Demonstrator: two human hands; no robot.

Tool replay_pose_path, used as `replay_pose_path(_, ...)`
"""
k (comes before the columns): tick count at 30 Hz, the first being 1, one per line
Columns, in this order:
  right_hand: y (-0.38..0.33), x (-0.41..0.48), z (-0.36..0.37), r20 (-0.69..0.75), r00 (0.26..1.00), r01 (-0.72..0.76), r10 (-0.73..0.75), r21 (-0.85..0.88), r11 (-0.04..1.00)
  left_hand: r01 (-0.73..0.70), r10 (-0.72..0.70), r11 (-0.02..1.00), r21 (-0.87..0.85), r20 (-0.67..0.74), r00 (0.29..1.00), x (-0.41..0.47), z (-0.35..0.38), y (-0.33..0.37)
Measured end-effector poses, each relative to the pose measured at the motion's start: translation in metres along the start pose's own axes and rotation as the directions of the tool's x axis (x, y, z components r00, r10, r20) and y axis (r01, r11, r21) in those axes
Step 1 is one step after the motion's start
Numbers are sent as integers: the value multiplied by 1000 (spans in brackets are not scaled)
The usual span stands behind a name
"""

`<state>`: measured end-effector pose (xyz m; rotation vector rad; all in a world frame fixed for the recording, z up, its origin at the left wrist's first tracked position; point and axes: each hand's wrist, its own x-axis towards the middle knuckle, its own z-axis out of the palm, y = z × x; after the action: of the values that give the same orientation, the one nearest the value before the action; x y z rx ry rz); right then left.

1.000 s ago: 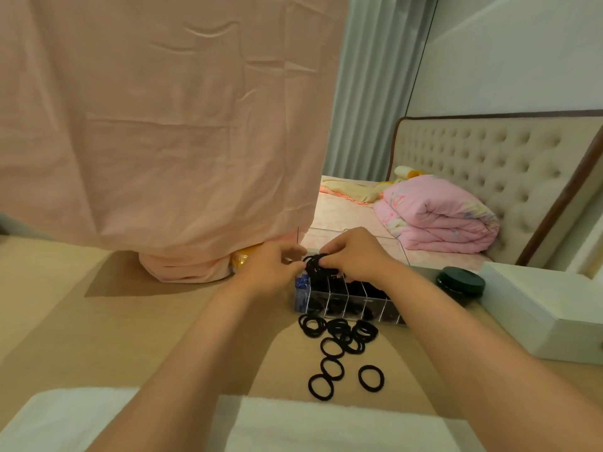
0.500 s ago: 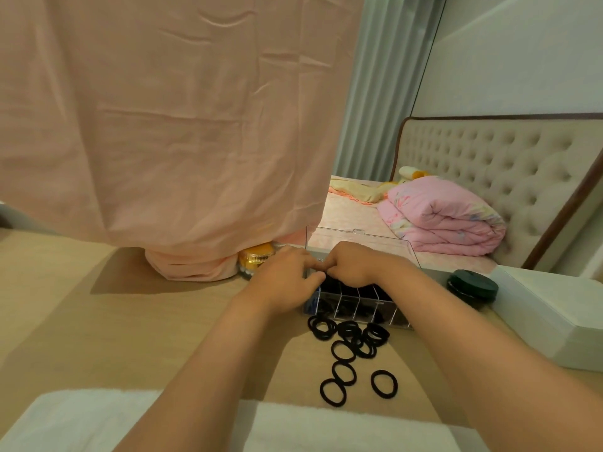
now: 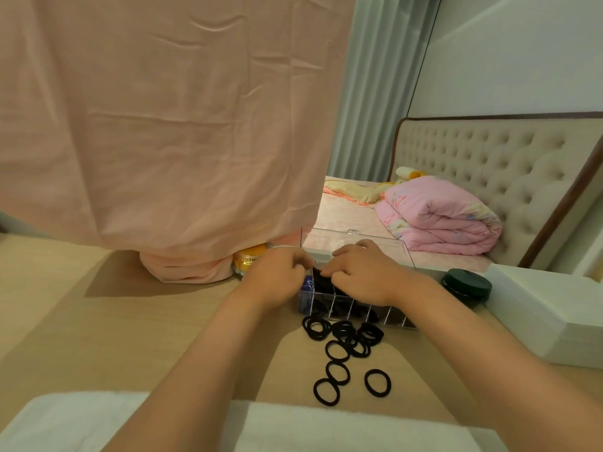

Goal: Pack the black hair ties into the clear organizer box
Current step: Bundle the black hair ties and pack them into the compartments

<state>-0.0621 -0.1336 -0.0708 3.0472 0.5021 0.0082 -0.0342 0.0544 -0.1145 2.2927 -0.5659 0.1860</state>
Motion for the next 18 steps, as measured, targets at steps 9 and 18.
replay_pose_path(9, -12, 21, 10, 144, 988, -38, 56, -123, 992, -101, 97, 986, 130, 38, 995, -1, 7, -3)
replay_pose_path(18, -2, 6, -15, -57, 992, -84, 117, 410, 908, -118, 110, 963, 241, 45, 993, -3, 10, -2)
